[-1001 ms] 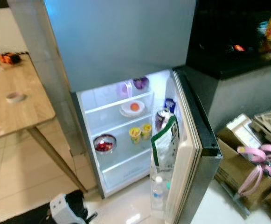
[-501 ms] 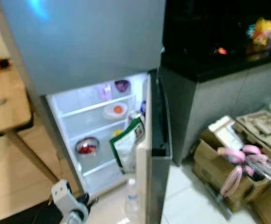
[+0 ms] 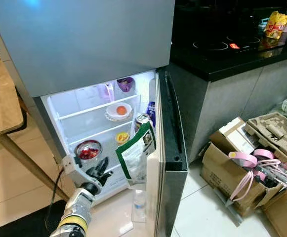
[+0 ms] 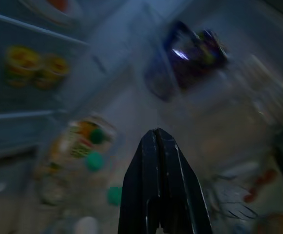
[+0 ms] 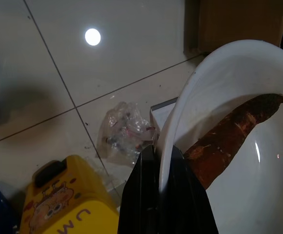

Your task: Restocking fridge

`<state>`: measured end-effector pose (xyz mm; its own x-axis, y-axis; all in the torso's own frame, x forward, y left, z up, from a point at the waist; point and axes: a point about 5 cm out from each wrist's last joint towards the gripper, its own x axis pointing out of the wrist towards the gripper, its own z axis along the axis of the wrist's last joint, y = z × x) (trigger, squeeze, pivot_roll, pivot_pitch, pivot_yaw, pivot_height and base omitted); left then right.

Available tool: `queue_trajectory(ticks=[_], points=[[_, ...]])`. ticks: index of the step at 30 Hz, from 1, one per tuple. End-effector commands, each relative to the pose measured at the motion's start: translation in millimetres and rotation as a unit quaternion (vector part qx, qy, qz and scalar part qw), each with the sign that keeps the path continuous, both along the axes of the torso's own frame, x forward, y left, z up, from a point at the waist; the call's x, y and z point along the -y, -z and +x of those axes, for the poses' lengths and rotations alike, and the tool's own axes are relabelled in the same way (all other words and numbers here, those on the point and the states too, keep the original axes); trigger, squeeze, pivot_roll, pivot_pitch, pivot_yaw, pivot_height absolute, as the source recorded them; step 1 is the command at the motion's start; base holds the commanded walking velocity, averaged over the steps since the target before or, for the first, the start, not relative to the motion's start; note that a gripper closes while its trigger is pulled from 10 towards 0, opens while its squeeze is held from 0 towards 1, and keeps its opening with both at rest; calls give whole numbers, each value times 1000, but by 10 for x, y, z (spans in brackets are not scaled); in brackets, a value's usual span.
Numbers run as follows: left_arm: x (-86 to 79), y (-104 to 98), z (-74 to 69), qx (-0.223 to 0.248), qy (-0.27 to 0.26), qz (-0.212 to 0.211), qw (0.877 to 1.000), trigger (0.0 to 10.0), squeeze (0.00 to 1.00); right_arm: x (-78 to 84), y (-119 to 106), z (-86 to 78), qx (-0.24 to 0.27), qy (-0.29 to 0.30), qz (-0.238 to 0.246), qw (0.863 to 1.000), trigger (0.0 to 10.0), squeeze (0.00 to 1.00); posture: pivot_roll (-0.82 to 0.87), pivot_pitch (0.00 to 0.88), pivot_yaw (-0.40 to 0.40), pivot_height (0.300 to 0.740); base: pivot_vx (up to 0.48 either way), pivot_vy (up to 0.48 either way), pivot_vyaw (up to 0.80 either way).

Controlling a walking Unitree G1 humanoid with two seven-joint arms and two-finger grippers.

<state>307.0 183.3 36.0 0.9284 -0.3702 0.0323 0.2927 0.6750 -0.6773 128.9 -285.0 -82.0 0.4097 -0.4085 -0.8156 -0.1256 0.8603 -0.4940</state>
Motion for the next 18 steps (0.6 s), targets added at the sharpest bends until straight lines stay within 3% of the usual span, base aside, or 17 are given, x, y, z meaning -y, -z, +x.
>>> queue_trajectory(ticks=[1, 9, 15, 16, 18], points=[[197, -49, 30, 18, 68, 1, 997, 10000, 0, -5, 0, 5, -4, -10, -4, 1000, 10000, 0, -90, 0, 12, 740, 0, 0, 0], [241, -18, 15, 3, 76, -37, 996, 10000, 0, -8, 1, 6, -5, -11, -5, 1000, 10000, 0, -92, 0, 10, 740, 0, 0, 0], [443, 17, -29, -16, 140, -78, 987, 10000, 0, -10, -1, 15, -4, -12, -6, 1000, 10000, 0, -96, 0, 8, 740, 0, 0, 0], [577, -43, -1, -8, 164, -117, 979, 10000, 0, -5, -3, 15, -4, -12, -6, 1000, 10000, 0, -96, 0, 8, 740, 0, 0, 0], [641, -71, 6, -3, 179, -135, 975, 10000, 0, -5, -3, 12, -4, -13, -7, 1000, 10000, 0, -97, 0, 9, 740, 0, 0, 0]])
